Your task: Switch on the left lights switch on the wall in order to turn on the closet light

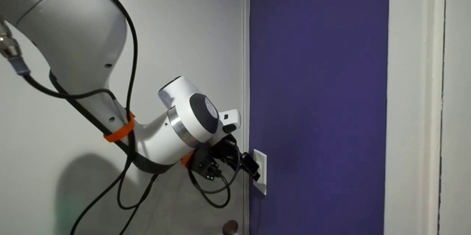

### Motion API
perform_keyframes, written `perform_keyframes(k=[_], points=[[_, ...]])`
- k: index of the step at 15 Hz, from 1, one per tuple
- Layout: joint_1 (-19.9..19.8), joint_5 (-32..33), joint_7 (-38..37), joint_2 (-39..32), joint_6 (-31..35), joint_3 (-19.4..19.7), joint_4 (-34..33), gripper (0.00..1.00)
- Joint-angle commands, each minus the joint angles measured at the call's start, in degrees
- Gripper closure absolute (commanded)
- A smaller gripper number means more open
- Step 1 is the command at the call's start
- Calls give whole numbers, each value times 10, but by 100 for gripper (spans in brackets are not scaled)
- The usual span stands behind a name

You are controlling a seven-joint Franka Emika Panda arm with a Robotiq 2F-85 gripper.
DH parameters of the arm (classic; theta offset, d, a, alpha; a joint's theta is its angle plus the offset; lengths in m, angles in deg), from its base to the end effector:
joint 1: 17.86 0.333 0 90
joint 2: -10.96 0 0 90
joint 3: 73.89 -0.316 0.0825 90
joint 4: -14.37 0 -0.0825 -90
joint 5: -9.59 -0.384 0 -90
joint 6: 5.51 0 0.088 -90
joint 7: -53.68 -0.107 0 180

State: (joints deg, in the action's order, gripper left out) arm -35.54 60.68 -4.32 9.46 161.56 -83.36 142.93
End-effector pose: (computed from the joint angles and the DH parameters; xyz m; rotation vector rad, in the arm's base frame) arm 0.5587 -0.0324 0.4131 2.7424 -0.4779 1.0595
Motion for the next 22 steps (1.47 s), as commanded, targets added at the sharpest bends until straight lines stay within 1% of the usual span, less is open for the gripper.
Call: perform_keyframes(k=[1, 3, 5, 8, 10, 11, 22], points=[[-1, 36, -25, -31, 27, 5, -34, 36], [0, 36, -25, -41, 39, 5, -43, 52], [2, 38, -24, -51, 48, 5, -51, 65], [3, 54, -26, -61, 54, 9, -64, 87], [4, 61, -27, -67, 56, 11, -71, 98], [4, 67, -28, -69, 57, 12, -74, 100], [6, 115, -48, -84, 72, 22, -99, 100]])
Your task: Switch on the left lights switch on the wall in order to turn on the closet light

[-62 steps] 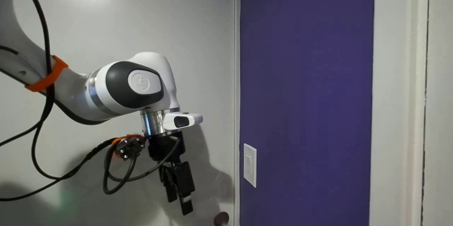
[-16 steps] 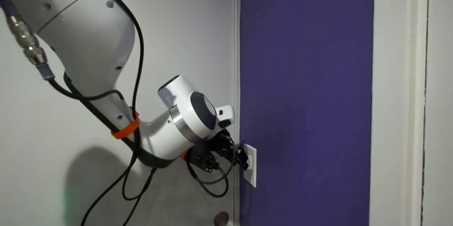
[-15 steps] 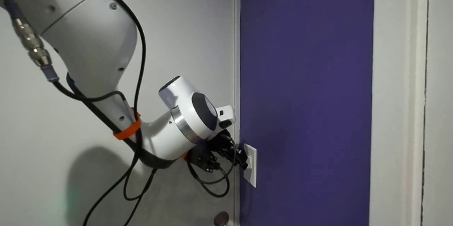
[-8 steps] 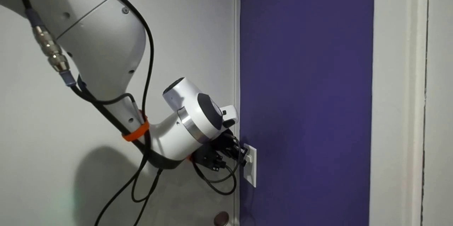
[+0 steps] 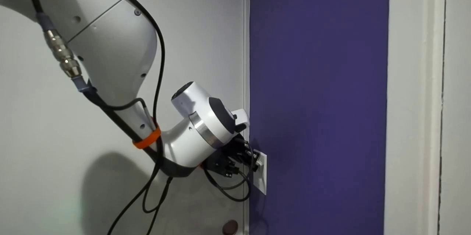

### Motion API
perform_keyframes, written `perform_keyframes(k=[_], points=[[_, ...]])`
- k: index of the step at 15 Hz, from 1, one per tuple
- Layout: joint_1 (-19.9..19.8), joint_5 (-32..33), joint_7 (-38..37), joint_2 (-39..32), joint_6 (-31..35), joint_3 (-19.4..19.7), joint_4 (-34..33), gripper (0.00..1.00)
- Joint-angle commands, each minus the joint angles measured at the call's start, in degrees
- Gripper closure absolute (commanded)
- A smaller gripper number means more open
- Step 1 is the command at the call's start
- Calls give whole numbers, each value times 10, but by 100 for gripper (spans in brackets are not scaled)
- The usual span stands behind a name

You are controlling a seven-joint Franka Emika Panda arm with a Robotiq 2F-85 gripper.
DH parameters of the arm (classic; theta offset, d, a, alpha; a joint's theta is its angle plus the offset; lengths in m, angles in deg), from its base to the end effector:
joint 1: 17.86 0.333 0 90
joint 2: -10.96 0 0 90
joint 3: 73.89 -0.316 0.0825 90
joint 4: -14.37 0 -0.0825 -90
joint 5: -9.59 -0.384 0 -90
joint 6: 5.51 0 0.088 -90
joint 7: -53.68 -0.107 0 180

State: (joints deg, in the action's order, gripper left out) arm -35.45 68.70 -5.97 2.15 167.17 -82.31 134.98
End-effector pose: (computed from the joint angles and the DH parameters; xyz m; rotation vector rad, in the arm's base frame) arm 0.5956 -0.0349 0.4096 2.7414 -0.3195 1.1830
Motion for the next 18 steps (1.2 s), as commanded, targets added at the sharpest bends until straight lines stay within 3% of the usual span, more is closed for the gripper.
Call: perform_keyframes(k=[1, 9, 13, 14, 15, 18], points=[[5, 42, -36, -11, 18, 13, -20, 100], [12, 138, -117, 9, 12, 21, -33, 100], [9, 141, -139, 10, 7, 16, -26, 100], [9, 130, -140, 12, 3, 14, -21, 74], [6, 119, -130, 12, 8, 11, -16, 72], [0, 83, -106, 19, 15, 2, -1, 53]])
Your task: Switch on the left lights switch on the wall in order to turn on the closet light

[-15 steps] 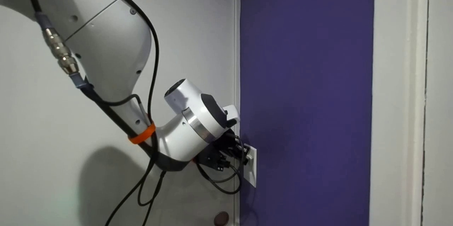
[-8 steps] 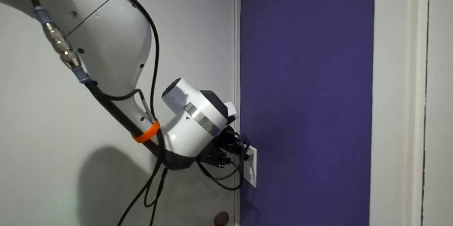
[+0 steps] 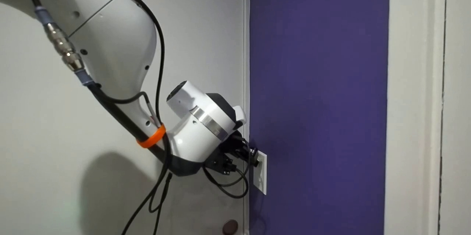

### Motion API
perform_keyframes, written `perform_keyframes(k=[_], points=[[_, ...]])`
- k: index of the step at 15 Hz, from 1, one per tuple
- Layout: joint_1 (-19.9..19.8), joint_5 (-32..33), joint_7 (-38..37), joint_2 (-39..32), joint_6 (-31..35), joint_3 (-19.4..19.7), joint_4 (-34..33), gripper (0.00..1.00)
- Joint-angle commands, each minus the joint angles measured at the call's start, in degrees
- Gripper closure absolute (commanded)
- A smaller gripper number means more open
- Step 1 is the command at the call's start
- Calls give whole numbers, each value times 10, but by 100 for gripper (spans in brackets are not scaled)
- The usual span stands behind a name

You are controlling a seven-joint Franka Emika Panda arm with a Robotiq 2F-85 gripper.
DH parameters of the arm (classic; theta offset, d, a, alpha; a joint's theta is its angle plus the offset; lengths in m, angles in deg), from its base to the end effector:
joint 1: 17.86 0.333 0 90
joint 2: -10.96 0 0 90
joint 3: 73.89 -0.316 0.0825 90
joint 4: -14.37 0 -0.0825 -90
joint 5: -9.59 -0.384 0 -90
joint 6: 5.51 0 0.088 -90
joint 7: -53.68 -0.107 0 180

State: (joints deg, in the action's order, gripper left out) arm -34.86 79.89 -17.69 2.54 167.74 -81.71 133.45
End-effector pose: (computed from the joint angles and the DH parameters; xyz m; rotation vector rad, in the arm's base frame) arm 0.5939 -0.0272 0.4164 2.7005 -0.3311 1.2633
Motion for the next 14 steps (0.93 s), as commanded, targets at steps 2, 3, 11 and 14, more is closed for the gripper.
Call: perform_keyframes(k=[2, 3, 11, 14], points=[[-12, -71, 37, 18, 25, -14, 28, 39], [-14, -91, 52, 21, 27, -16, 34, 32], [-33, -302, 220, 53, -3, -56, 92, 0], [-35, -363, 290, 76, -26, -66, 105, 0]])
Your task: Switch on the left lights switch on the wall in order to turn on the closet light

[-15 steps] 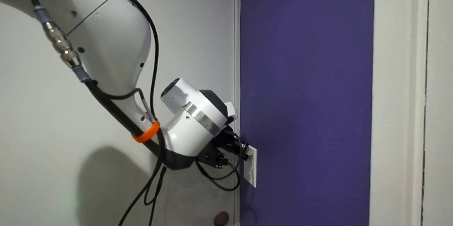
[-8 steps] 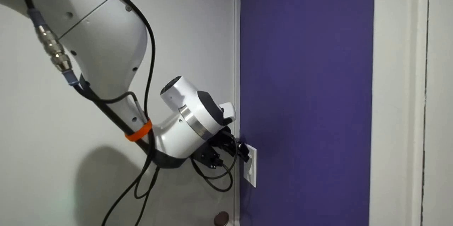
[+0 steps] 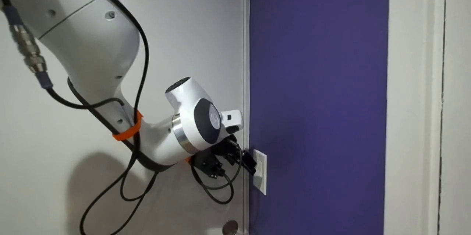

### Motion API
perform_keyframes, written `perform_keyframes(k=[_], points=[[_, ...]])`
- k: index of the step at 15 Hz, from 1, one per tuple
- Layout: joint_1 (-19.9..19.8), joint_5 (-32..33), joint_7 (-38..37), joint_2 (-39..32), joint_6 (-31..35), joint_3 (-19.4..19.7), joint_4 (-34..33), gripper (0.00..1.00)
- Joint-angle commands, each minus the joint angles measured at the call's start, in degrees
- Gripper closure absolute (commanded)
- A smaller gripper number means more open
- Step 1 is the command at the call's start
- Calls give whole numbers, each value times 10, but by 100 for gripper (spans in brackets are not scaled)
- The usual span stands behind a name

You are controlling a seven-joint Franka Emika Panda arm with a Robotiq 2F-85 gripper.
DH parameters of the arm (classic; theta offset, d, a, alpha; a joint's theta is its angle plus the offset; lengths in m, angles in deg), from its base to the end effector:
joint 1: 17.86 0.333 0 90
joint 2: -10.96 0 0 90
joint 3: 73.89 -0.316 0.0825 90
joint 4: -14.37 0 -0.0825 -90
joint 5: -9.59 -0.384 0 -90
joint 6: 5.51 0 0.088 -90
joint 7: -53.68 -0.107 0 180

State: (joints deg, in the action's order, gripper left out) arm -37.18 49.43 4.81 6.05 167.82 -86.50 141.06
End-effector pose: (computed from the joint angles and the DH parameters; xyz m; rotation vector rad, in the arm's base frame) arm 0.5778 -0.0216 0.4153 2.8496 -0.4539 1.1484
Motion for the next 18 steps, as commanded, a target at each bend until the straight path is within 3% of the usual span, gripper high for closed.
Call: perform_keyframes(k=[1, 8, 13, 18], points=[[-10, -71, 84, 51, -38, -16, 32, 0], [5, -163, 229, 115, -136, -4, 48, 0], [8, -183, 249, 145, -176, 0, 53, 0], [0, -157, 226, 132, -179, -5, 38, 0]])
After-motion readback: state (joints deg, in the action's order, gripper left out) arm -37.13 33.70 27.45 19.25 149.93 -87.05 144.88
